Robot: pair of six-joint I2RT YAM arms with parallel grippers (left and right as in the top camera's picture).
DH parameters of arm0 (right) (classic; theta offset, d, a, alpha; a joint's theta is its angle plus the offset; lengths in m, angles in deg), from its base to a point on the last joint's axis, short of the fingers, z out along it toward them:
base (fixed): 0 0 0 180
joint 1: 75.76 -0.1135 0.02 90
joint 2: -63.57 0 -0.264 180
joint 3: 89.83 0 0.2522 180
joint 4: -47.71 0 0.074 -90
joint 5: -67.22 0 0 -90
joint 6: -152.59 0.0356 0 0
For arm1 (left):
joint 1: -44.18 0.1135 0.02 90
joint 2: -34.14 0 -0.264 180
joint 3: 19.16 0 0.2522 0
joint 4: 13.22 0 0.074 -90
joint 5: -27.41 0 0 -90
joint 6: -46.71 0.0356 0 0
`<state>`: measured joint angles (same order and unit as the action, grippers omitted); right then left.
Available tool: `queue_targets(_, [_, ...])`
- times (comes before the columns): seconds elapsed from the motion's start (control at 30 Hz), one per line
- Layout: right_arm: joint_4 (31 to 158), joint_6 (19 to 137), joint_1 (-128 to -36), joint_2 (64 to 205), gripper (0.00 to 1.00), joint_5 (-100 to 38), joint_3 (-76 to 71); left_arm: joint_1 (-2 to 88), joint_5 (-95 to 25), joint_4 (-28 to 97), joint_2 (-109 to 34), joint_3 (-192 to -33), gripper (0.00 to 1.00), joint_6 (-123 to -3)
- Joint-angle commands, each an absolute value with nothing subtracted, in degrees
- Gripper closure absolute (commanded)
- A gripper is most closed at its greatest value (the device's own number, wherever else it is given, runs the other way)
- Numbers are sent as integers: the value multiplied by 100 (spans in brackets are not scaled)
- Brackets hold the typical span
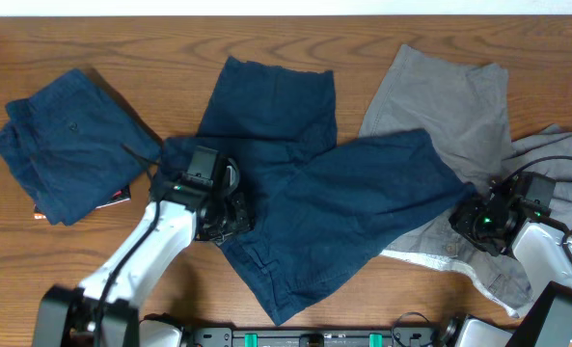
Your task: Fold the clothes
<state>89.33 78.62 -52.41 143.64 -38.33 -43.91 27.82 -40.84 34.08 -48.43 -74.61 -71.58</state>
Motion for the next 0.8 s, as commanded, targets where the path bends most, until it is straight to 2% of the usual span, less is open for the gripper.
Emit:
queue_targets(0.0, [8926,7729,-5407,14458,66,-3744,-4579,2771,-4510,3438,-5208,-7426,58,-7680])
queue_targets(0.17, [8906,7967,-5387,14460,72,-2365,-4577,2771,-4510,3504,-5597,-7426,57,-8122])
queue_targets(0.27, [8952,8595,-5167,14460,66,-1117,-4574,2771,-4512,3467,-5667,-7426,53,-8179])
queue_targets(0.37, [9005,9183,-4616,14458,65,-465,-4539,2771,-4510,3425,-5667,-7426,51,-8179])
queue_targets(0.6, [9704,9635,-2998,14458,62,-583,-3639,2771,-4516,3423,-5667,-7426,49,-8176])
queue_targets(0.7, [9984,9705,-2716,14456,61,-1132,-3143,2771,-4516,3423,-5667,-7426,49,-8176])
queue_targets(0.77, [9993,9316,-2681,14445,59,-1934,-2754,2771,-4516,3427,-5667,-7426,49,-8174])
